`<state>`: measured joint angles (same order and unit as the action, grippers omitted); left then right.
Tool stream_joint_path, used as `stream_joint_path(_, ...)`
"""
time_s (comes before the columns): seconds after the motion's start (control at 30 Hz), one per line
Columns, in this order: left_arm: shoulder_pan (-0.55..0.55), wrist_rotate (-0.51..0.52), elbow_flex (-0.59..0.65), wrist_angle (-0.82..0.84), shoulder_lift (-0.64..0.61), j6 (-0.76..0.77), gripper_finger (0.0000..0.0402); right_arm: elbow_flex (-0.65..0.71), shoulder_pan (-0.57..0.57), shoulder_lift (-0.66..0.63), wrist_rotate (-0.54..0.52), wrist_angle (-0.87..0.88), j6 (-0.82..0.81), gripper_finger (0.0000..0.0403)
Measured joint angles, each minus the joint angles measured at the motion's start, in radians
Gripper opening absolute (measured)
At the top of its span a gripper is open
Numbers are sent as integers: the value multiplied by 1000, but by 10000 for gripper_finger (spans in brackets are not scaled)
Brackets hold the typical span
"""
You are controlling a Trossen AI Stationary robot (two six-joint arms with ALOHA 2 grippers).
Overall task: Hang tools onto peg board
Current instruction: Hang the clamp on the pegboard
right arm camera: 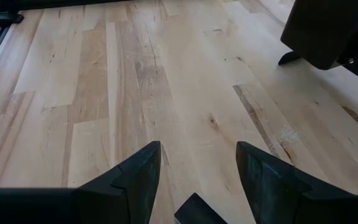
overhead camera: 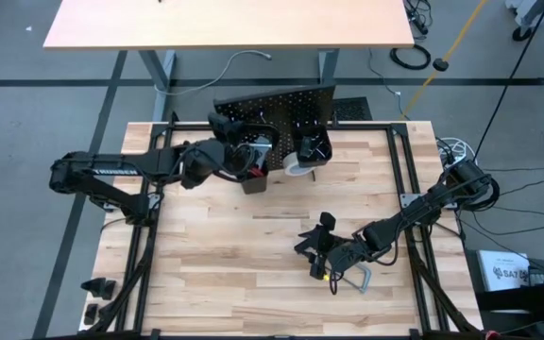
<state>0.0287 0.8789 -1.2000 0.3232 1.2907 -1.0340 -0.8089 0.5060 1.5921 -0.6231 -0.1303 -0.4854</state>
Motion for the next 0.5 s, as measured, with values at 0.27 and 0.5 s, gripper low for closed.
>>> stream_joint_path(0.27,-18,-14,-38,46,2,13,130,0,0,0,0,0,0,203)
stream_joint_path(0.5,-19,-14,-46,115,0,64,130,0,-17,0,-4,-78,50,203)
